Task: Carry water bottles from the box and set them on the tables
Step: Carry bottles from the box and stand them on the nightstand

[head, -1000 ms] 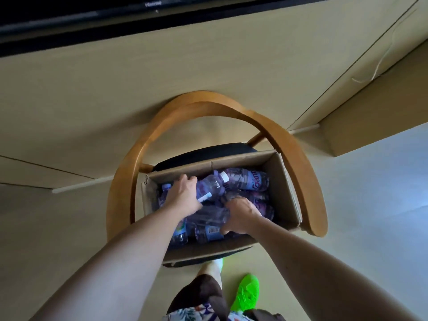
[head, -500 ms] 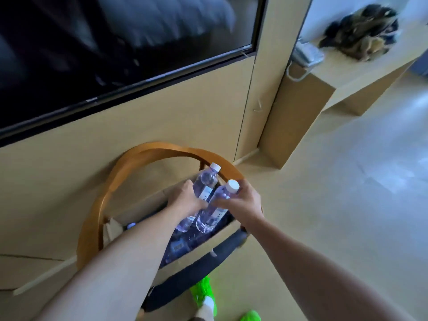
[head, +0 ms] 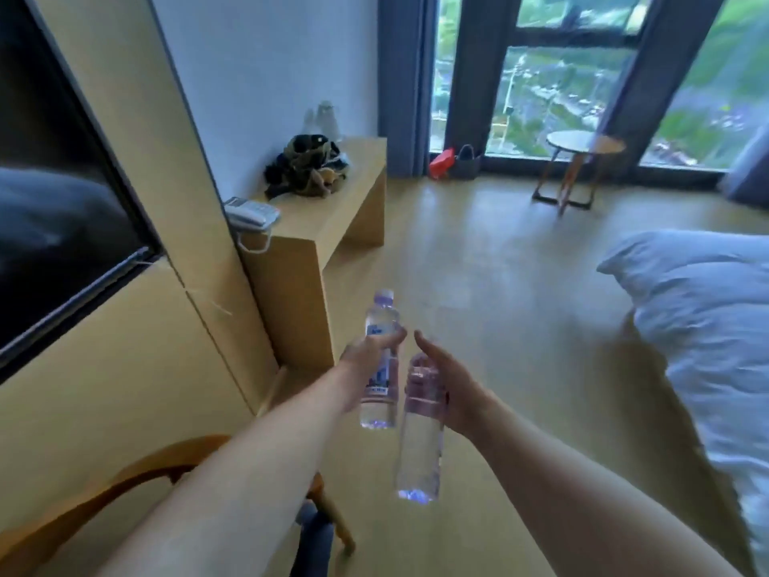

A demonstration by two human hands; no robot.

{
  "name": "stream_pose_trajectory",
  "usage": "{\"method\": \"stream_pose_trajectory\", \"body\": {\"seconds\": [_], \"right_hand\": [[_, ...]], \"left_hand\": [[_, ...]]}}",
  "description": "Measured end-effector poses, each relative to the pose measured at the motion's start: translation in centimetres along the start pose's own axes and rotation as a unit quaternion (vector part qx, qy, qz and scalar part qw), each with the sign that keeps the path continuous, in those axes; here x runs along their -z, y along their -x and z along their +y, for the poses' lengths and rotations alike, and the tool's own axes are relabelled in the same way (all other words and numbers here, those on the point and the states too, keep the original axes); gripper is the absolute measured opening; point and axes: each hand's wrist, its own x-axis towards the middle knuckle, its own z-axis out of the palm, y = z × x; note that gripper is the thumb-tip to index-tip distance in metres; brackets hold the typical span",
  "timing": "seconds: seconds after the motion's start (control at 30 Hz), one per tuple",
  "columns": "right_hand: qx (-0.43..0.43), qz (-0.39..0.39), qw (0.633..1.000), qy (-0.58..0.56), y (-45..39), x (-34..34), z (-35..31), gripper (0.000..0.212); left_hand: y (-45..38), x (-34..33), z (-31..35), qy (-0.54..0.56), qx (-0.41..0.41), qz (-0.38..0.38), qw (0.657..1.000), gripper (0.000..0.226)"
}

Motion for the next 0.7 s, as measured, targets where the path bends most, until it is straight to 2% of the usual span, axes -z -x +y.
{"method": "stream_pose_trajectory", "body": {"seconds": [0.03, 0.1, 0.17, 0.27, 0.33, 0.53, 0.7], "right_hand": [[0.013, 0.023, 1.0, -0.001, 1.1, 1.3, -0.7, 0.057], [0.039, 0.077, 0.996, -0.001, 3.2, 4.0, -1.7, 0.06], [0.068, 0.17, 0.983, -0.002, 5.6, 6.7, -2.5, 0.044], [0.116, 0.307, 0.944, -0.031, 9.9, 11.9, -3.0, 0.024], [0.139, 0.376, 0.915, -0.046, 13.2, 15.6, -2.9, 0.026], [0.204, 0.529, 0.813, -0.135, 24.3, 26.5, -2.6, 0.026], [0.216, 0.576, 0.764, -0.193, 33.4, 34.5, -2.1, 0.029]], "left_hand": [[-0.5, -1.9, 0.3, -0.019, -0.005, -0.026, 0.999, 0.054], [-1.3, -5.9, 0.5, -0.064, -0.03, -0.068, 0.995, 0.053], [-2.0, -10.2, 0.1, -0.11, -0.042, -0.126, 0.985, 0.051], [-2.1, -17.6, -0.7, -0.151, -0.039, -0.202, 0.967, 0.038], [-1.6, -22.7, -1.6, -0.169, -0.031, -0.247, 0.954, 0.033], [3.0, -38.6, -5.3, -0.236, -0.018, -0.392, 0.889, 0.039], [7.9, -50.5, -9.3, -0.272, -0.024, -0.445, 0.853, 0.039]]}}
